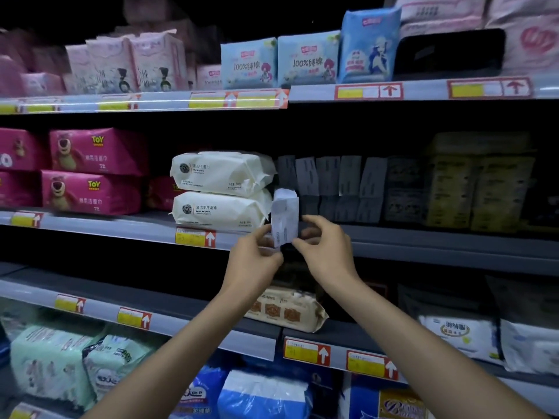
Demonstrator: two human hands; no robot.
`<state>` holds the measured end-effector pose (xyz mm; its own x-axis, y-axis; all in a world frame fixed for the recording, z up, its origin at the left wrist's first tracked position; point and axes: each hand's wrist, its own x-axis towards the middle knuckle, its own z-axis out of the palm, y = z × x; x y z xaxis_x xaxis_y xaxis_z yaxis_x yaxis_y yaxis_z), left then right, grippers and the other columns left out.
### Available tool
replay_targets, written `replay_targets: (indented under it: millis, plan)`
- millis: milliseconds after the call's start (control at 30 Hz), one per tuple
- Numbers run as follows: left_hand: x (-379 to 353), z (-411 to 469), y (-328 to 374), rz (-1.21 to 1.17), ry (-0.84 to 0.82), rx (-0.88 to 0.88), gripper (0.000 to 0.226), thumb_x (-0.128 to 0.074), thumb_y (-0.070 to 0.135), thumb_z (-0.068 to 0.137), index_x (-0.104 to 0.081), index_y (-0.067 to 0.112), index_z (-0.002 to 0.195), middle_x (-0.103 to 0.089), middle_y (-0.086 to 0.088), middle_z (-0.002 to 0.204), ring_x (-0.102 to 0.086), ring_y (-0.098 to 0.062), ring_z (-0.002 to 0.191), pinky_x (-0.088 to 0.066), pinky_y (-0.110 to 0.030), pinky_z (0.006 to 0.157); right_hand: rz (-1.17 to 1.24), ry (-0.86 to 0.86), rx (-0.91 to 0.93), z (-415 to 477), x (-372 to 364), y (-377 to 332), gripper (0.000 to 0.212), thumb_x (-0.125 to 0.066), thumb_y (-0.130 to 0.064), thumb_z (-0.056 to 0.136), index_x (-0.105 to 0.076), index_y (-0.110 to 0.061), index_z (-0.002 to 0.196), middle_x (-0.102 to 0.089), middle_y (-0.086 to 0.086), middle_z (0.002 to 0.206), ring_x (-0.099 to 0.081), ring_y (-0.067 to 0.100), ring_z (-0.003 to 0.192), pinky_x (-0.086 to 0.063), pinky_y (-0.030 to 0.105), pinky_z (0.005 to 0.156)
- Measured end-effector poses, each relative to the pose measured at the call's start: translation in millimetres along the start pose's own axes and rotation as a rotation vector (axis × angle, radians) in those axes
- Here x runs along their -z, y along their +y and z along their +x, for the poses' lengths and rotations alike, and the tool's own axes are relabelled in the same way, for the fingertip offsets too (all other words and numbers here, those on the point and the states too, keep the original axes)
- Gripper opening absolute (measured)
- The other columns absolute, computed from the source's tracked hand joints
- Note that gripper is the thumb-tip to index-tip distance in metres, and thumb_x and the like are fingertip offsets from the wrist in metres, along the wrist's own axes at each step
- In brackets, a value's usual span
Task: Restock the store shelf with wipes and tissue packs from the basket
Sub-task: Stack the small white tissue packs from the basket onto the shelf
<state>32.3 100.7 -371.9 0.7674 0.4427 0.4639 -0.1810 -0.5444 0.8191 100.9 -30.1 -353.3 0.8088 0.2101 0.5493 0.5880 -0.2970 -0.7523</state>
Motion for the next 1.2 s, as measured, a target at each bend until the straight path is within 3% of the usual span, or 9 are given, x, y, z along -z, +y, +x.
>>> replay_targets:
  millis: [133,233,300,467,600,733,833,933,1200]
  plan:
    - [0,-27,1,0.064,-0.028,0.019,0.066,-0.073,0.021,0.091,-0.049,0.026,0.152,-0.069,0.010,0.105,-0.070,-0.007,0.092,-0.062,-0.034,0.080,-0.026,-0.057,0.001,-19,23,7,0.055,-0.078,-0.020,0.089,-0.059,-0.027,0.140,-0.066,-0.008,0.111,-0.065,0.010,0.104,-0.056,0.030,0.089]
    - [-3,-48,7,0.177,-0.016,0.015,0.070,-0.074,0.044,0.085,-0.051,0.031,0.150,-0.066,0.019,0.105,-0.068,-0.005,0.097,-0.061,-0.043,0.085,-0.072,-0.101,0.030,-39,45,17,0.060,-0.079,-0.027,0.087,-0.056,-0.029,0.143,-0.063,-0.007,0.122,-0.059,0.010,0.116,-0.052,0.030,0.095]
    - [-8,-64,10,0.254,-0.017,-0.002,0.063,-0.071,0.053,0.085,-0.057,0.033,0.142,-0.066,0.023,0.105,-0.067,-0.004,0.100,-0.059,-0.041,0.089,-0.132,-0.138,0.048,-54,59,26,0.066,-0.080,-0.034,0.085,-0.054,-0.029,0.145,-0.061,-0.006,0.128,-0.056,0.009,0.121,-0.049,0.027,0.097]
    - [-36,-103,-1,0.541,-0.177,-0.096,0.069,-0.060,0.064,0.088,-0.046,0.037,0.150,-0.053,0.012,0.149,-0.053,-0.014,0.134,-0.051,-0.039,0.102,-0.284,-0.272,0.048,-95,92,55,0.084,-0.079,-0.053,0.082,-0.042,-0.028,0.153,-0.048,-0.011,0.146,-0.046,0.010,0.136,-0.036,0.018,0.099]
    - [-63,-124,-19,0.696,-0.293,-0.183,0.084,-0.051,0.070,0.085,-0.031,0.037,0.159,-0.039,0.006,0.161,-0.041,-0.019,0.145,-0.040,-0.039,0.113,-0.424,-0.411,-0.010,-125,113,93,0.099,-0.074,-0.062,0.082,-0.021,-0.037,0.161,-0.019,-0.006,0.168,-0.022,0.014,0.154,-0.030,0.034,0.121]
    - [-91,-144,-37,0.834,-0.383,-0.210,0.093,-0.028,0.079,0.080,-0.018,0.039,0.163,-0.020,0.000,0.171,-0.025,-0.025,0.155,-0.027,-0.045,0.123,-0.533,-0.473,-0.099,-154,137,130,0.101,-0.073,-0.059,0.086,-0.011,-0.036,0.163,-0.006,-0.005,0.170,-0.011,0.018,0.157,-0.029,0.041,0.123]
    - [-114,-163,-56,0.852,-0.461,-0.198,0.097,-0.024,0.080,0.077,-0.018,0.038,0.164,-0.019,-0.002,0.172,-0.023,-0.027,0.156,-0.024,-0.047,0.124,-0.585,-0.496,-0.157,-177,154,167,0.101,-0.074,-0.060,0.084,-0.016,-0.034,0.162,-0.012,0.001,0.170,-0.012,0.020,0.157,-0.027,0.040,0.123]
    - [-141,-184,-73,0.847,-0.545,-0.167,0.094,-0.034,0.077,0.080,-0.018,0.038,0.164,-0.021,-0.001,0.171,-0.025,-0.025,0.155,-0.029,-0.044,0.121,-0.577,-0.506,-0.176,-204,170,203,0.100,-0.077,-0.057,0.078,-0.026,-0.032,0.160,-0.031,0.002,0.161,-0.029,0.021,0.151,-0.032,0.034,0.120]
    - [-218,-257,-119,0.822,-0.828,-0.116,0.087,-0.050,0.074,0.087,-0.025,0.035,0.161,-0.037,0.001,0.161,-0.046,-0.029,0.142,-0.044,-0.049,0.111,-0.628,-0.645,-0.346,-285,198,286,0.098,-0.083,-0.045,0.077,-0.034,-0.021,0.158,-0.042,0.007,0.153,-0.043,0.027,0.141,-0.037,0.038,0.116]
